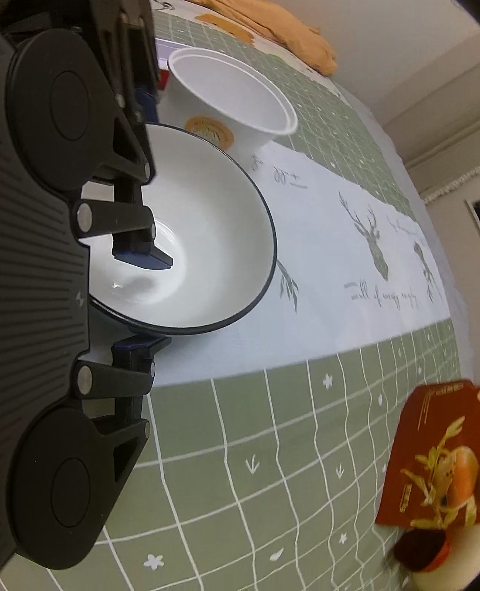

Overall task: Organize plates and bowls
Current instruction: 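Grasp the blue enamel bowl rim with the right gripper while the left gripper grips it too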

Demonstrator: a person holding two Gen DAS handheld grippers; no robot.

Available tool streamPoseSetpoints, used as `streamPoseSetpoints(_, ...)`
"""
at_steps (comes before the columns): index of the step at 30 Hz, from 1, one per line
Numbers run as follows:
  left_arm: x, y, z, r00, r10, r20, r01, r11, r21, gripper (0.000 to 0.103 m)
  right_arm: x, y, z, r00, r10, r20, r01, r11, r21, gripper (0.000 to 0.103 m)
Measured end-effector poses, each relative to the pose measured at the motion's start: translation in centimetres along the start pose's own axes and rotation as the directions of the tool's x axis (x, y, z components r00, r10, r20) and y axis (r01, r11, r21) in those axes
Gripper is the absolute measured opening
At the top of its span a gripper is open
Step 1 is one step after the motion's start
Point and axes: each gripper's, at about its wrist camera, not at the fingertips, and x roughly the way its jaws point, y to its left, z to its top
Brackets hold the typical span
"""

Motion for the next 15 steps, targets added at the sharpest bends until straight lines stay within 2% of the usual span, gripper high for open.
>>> streamPoseSetpoints(10,0.7,0.6,0.3,1.000,-0.010,-0.006,0.009,1.000,-0.026,0.031,0.4,0.0,0.0,1.000,-0.004,0.008,0.004,1.000,0.000,0.039)
streamPoseSetpoints(15,1.4,1.1,0.5,0.999,-0.027,-0.024,0.026,0.998,-0.056,0.031,0.9,-0.1,0.0,1.000,0.000,-0.014,0.000,1.000,0.007,0.039)
